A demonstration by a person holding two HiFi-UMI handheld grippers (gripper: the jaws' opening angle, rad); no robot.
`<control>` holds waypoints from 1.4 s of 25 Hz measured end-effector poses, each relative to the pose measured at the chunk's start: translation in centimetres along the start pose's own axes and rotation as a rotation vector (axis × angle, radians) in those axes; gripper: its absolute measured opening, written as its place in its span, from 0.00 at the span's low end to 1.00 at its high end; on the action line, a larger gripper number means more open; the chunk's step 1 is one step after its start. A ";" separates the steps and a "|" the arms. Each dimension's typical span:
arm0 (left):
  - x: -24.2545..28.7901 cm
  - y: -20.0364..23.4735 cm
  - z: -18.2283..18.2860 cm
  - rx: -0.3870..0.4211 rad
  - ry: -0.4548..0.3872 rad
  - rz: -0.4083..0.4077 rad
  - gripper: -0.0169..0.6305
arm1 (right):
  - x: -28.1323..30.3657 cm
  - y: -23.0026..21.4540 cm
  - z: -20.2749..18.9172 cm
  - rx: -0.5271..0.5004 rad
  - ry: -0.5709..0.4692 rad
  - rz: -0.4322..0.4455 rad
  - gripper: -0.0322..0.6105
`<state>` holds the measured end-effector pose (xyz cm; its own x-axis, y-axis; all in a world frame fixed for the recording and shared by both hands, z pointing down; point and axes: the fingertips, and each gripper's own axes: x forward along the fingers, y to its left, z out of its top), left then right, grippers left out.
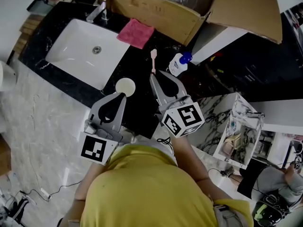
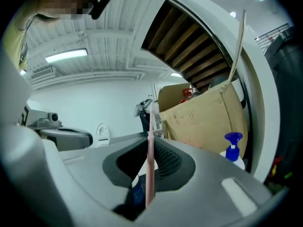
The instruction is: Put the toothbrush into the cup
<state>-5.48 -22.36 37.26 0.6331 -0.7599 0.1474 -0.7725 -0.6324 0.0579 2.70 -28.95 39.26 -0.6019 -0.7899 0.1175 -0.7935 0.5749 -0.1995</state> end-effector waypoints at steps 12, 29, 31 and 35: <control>-2.2 2.4 -0.5 -0.006 0.005 0.057 0.03 | 3.4 4.6 0.8 0.127 -0.171 0.128 0.14; -3.7 3.6 -1.3 -0.016 0.022 0.064 0.03 | 4.7 6.8 -5.4 -0.061 0.100 0.123 0.14; -3.6 3.6 -1.5 -0.019 0.024 0.063 0.03 | 4.8 7.0 -6.4 -0.098 0.165 0.125 0.14; -3.2 3.3 -1.6 -0.022 0.029 0.061 0.03 | 5.0 7.0 -7.8 -0.127 0.262 0.134 0.14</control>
<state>-10.15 -21.80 38.57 0.5836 -0.7918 0.1800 -0.8105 -0.5816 0.0694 -6.54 -27.17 46.04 -0.6915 -0.6327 0.3485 -0.7004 0.7053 -0.1094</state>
